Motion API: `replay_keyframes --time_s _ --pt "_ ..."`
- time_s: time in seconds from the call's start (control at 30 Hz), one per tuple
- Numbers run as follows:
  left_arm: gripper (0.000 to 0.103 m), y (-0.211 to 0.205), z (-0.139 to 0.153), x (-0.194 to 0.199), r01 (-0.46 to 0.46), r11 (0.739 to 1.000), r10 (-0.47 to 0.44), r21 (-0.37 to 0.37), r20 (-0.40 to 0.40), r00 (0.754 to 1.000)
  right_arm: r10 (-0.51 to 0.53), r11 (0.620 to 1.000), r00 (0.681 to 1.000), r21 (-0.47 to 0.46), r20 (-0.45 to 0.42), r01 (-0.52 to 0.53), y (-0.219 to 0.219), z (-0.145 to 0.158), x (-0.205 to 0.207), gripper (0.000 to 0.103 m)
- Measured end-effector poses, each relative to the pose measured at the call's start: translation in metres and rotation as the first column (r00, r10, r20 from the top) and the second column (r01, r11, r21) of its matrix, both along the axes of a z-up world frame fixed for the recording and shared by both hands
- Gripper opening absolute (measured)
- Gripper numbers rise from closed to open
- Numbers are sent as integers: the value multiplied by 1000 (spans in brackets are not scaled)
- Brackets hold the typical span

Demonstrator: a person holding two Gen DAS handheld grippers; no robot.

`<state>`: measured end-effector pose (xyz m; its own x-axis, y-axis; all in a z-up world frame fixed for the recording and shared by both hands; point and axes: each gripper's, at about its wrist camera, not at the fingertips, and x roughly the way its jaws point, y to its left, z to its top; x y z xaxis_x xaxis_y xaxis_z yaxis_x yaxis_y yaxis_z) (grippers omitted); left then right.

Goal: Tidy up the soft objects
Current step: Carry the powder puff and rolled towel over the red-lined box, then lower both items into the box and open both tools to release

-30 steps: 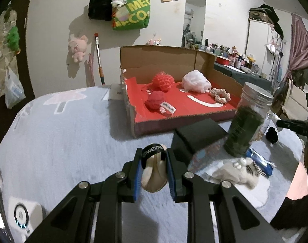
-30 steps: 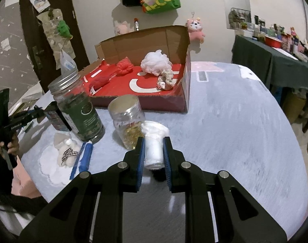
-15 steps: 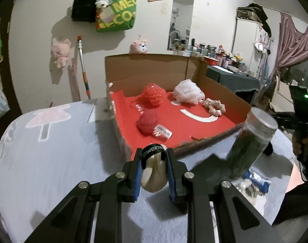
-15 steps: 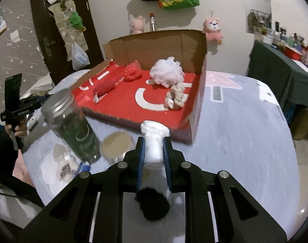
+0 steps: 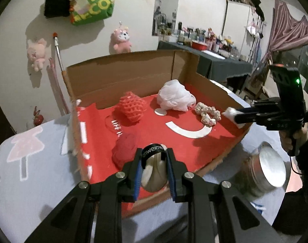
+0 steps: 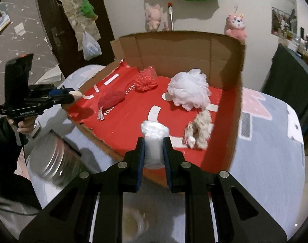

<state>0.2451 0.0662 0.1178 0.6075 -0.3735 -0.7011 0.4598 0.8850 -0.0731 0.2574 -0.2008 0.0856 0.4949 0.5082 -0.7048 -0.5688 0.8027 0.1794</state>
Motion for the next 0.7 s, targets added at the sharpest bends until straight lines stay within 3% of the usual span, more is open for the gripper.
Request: replay_keyframes --time_s 0.4,0.7 --pt "24 -53 -27 74 33 994 -15 106 -170 985 -16 988 992 -154 -123 -3 48 -19 71 17" --pt "26 -74 -45 103 57 983 -17 174 -222 975 -31 965 984 -261 -175 -16 66 -39 104 17"
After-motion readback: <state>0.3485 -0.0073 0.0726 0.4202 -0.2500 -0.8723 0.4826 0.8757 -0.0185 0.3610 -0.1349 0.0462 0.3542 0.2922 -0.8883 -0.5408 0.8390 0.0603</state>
